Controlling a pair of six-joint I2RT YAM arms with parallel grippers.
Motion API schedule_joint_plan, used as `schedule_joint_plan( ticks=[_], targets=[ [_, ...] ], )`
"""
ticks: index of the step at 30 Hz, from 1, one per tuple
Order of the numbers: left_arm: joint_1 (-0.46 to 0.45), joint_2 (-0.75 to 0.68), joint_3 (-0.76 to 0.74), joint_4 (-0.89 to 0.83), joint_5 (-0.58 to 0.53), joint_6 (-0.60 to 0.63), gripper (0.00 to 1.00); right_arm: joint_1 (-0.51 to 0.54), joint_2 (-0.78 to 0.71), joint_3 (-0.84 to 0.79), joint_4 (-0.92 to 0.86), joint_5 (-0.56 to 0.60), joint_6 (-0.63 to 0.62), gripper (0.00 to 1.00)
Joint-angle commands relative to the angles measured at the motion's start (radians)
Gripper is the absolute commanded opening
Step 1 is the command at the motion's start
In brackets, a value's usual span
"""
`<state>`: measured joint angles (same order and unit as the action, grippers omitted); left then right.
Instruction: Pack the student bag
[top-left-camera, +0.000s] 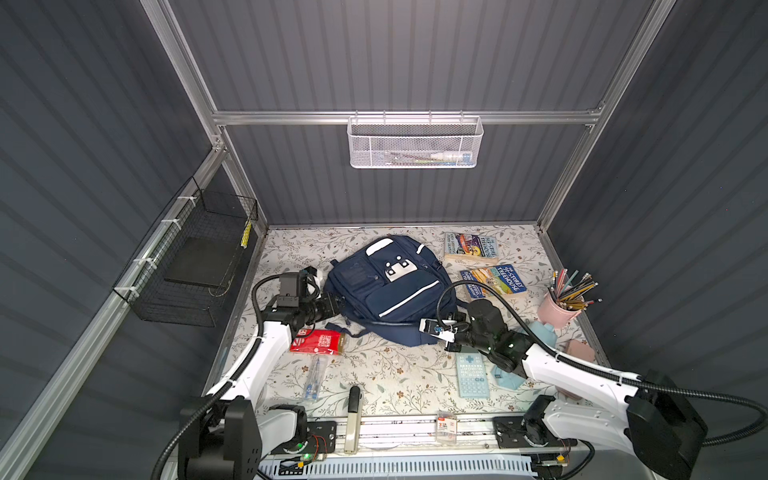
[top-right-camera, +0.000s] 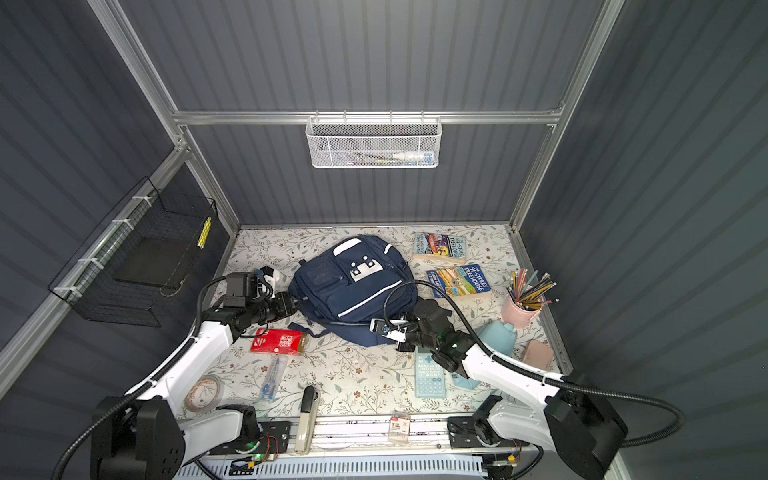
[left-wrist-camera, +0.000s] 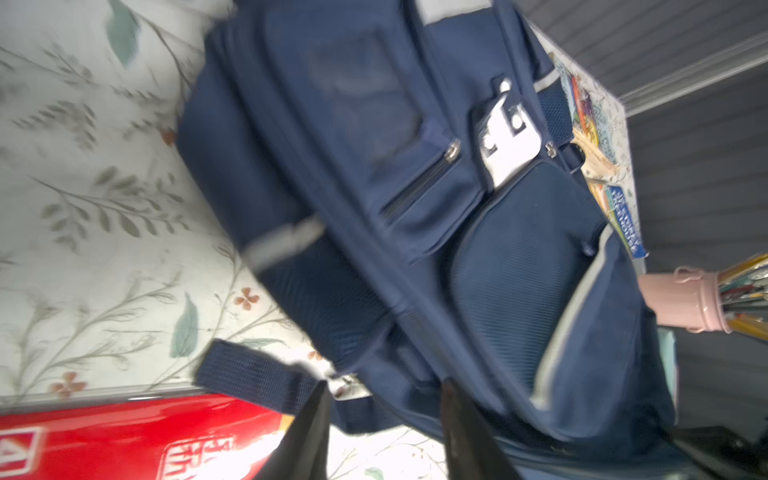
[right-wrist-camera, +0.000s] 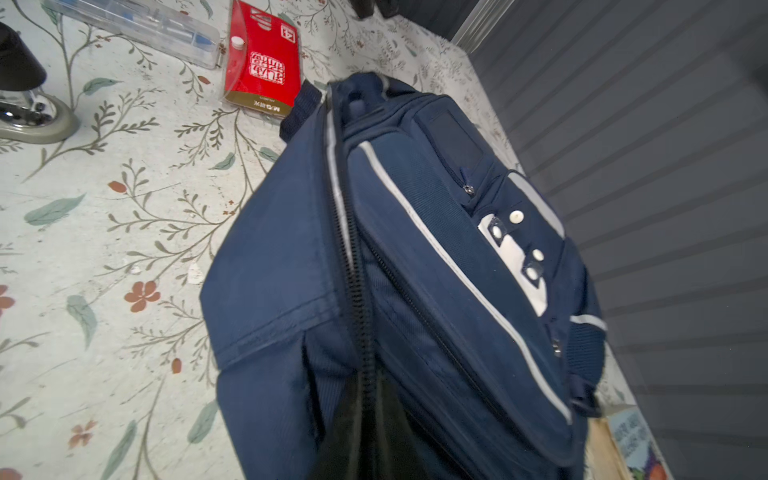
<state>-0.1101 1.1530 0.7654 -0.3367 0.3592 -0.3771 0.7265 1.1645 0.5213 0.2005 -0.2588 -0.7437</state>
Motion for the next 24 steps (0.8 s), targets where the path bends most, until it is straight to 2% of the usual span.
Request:
schedule_joint_plan(
  ticks=[1,3,6,8,9,10,11,12,14,16,18,21,24],
  targets=[
    [0.004,-0.083,0.016,-0.033,-0.022,0.026,0.62,0.027,0.012,0.049,0.015,0.005,0.027,0.50],
    [0.003,-0.106,0.033,-0.061,-0.022,0.028,0.70,0.032,0.002,0.043,0.031,0.014,0.058,0.61],
    [-0.013,-0.102,0.057,-0.069,0.026,0.033,0.75,0.030,-0.072,0.007,0.088,0.035,0.146,0.74],
    [-0.097,-0.081,0.087,-0.078,-0.021,0.045,0.75,0.030,-0.132,-0.017,0.148,0.128,0.288,0.90],
    [-0.152,-0.064,0.102,-0.080,-0.096,0.042,0.75,0.026,-0.153,-0.018,0.154,0.196,0.368,0.96],
    [-0.226,-0.037,0.112,-0.061,-0.138,0.043,0.75,0.015,-0.174,-0.013,0.143,0.277,0.482,0.99],
    [-0.296,-0.004,0.119,-0.033,-0.160,0.046,0.75,-0.008,-0.193,-0.003,0.113,0.335,0.589,0.99],
    [-0.354,0.026,0.128,-0.014,-0.190,0.044,0.74,-0.039,-0.210,0.005,0.073,0.342,0.664,0.99],
    [-0.461,0.112,0.160,0.015,-0.253,0.058,0.73,-0.117,-0.241,0.014,-0.021,0.314,0.810,0.99],
    [-0.523,0.203,0.209,0.018,-0.283,0.079,0.75,-0.181,-0.266,0.023,-0.107,0.315,0.916,0.99],
    [-0.568,0.284,0.257,0.024,-0.286,0.100,0.76,-0.233,-0.297,0.011,-0.163,0.299,0.975,0.99],
    [-0.637,0.377,0.313,0.038,-0.356,0.139,0.77,-0.287,-0.361,-0.030,-0.179,0.262,1.018,0.99],
    [-0.737,0.470,0.396,-0.015,-0.510,0.168,0.77,-0.328,-0.410,-0.052,-0.199,0.240,1.049,0.99]
  ],
)
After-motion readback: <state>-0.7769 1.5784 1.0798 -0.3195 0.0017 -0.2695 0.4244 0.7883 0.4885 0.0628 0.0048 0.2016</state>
